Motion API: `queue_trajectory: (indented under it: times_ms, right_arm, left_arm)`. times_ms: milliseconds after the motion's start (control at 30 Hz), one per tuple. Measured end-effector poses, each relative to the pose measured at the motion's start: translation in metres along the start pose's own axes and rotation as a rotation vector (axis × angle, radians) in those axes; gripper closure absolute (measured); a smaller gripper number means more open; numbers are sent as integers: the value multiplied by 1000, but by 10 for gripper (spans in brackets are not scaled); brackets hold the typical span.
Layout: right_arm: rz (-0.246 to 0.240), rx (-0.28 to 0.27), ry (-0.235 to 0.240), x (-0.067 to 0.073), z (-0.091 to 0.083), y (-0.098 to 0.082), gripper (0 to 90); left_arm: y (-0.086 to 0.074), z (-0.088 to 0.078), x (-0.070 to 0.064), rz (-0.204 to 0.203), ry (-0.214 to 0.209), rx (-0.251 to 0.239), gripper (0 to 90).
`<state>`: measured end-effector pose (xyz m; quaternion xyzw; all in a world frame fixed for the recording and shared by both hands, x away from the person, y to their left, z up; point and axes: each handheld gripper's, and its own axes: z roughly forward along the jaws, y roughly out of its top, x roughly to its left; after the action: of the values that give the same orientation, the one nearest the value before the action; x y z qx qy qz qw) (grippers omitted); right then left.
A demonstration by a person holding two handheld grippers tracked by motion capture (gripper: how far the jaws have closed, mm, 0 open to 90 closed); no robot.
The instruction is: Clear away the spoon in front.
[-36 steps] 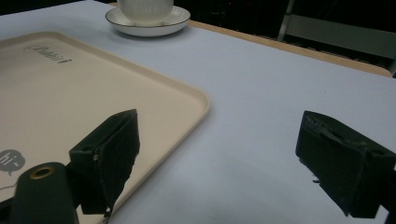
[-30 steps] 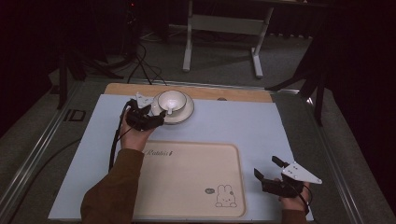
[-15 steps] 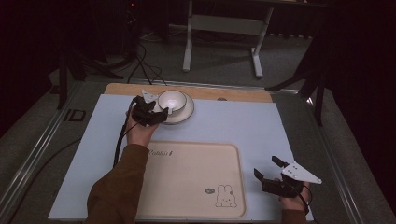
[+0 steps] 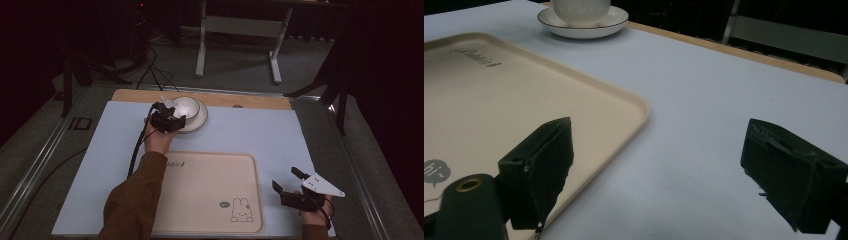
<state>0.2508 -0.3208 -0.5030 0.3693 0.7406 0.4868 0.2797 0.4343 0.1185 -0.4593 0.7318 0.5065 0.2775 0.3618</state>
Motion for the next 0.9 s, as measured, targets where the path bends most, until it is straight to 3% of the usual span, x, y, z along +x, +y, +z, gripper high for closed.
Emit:
queue_trajectory:
  times_ms: [233, 467, 567, 767, 900]
  right_arm:
    - [-1, -1, 0, 0, 0, 0, 133]
    - [-2, -2, 0, 0, 0, 0, 133]
    - [-4, -1, 2, 0, 0, 0, 133]
    - [-4, 0, 3, 0, 0, 0, 133]
    - [-7, 4, 3, 0, 1, 0, 133]
  left_arm:
    - [-7, 19, -6, 3, 4, 43, 434]
    - [-10, 20, -3, 24, 29, 62, 613]
    - [-10, 20, 1, 9, 41, 70, 699]
    - [-10, 23, 7, -4, 13, 69, 664]
    - [-10, 23, 9, -6, -2, 70, 704]
